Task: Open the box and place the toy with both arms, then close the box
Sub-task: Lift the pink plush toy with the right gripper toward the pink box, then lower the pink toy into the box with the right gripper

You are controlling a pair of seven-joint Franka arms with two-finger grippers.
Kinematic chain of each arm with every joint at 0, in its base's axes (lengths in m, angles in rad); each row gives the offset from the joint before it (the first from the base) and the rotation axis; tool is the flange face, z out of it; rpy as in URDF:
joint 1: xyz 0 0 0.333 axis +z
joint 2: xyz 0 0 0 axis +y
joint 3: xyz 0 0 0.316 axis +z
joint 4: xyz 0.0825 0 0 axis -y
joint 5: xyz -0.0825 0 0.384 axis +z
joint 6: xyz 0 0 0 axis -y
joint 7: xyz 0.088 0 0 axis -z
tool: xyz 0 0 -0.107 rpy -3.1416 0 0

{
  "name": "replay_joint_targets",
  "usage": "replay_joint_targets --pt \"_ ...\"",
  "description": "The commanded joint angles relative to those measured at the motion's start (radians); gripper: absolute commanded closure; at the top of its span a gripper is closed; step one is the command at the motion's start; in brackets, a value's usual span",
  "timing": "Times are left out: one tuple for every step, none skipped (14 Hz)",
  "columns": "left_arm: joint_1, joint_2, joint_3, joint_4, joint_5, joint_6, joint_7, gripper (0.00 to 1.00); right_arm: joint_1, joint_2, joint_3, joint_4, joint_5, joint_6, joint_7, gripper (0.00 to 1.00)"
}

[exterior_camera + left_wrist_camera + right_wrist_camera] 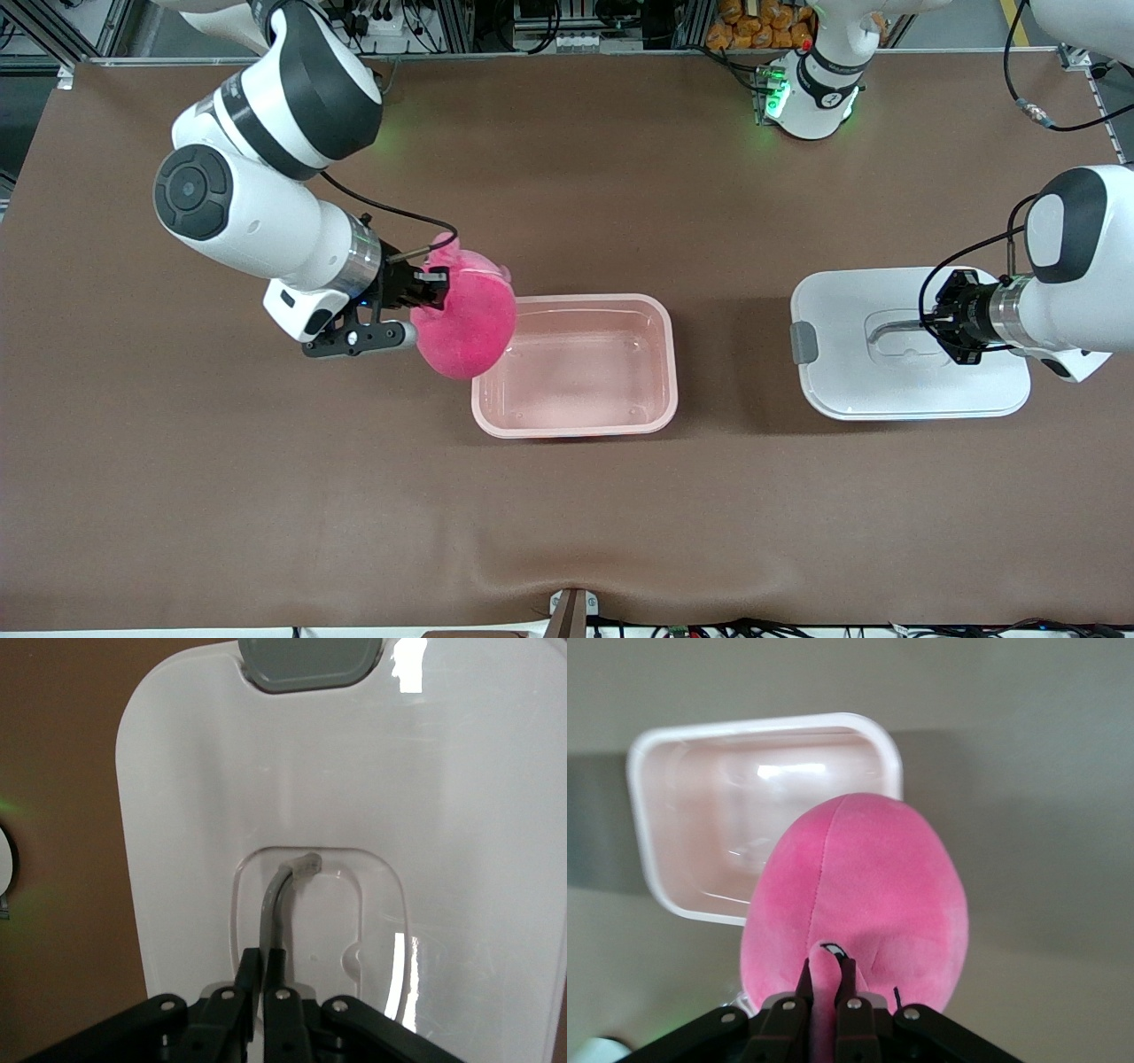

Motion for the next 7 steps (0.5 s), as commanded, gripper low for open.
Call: replay_joint_targets --pt "-0.001 -0.001 -0.003 0.0 0.022 -0.002 0.005 1.0 0.021 0.103 -0.008 0.163 0.064 -0.031 0.152 1.0" --pt "-0.001 -0.001 -0.003 0.0 0.022 -0.002 0.005 1.0 0.028 0.121 -0.008 0.18 0.064 -0.026 0.164 1.0" --pt "-0.001 -0.001 -0.003 0.0 0.022 -0.002 0.005 1.0 0.034 0.139 -0.008 0.197 0.062 -0.021 0.186 1.0" --pt "-0.001 -0.001 -0.003 0.0 0.022 -0.004 0.005 1.0 0.037 0.161 -0.008 0.221 0.062 -0.02 0.225 1.0" --pt "-0.001 -0.001 -0.003 0.0 0.022 -0.002 0.005 1.0 0.037 0.175 -0.007 0.237 0.064 -0.015 0.249 1.0" --pt "-0.003 -0.001 -0.003 0.0 0.022 -0.002 0.005 1.0 0.041 0.179 -0.007 0.238 0.064 -0.008 0.252 1.0" --pt "-0.003 -0.001 -0.003 0.0 0.022 -0.002 0.005 1.0 0.049 0.183 -0.01 0.238 0.062 -0.002 0.252 1.0"
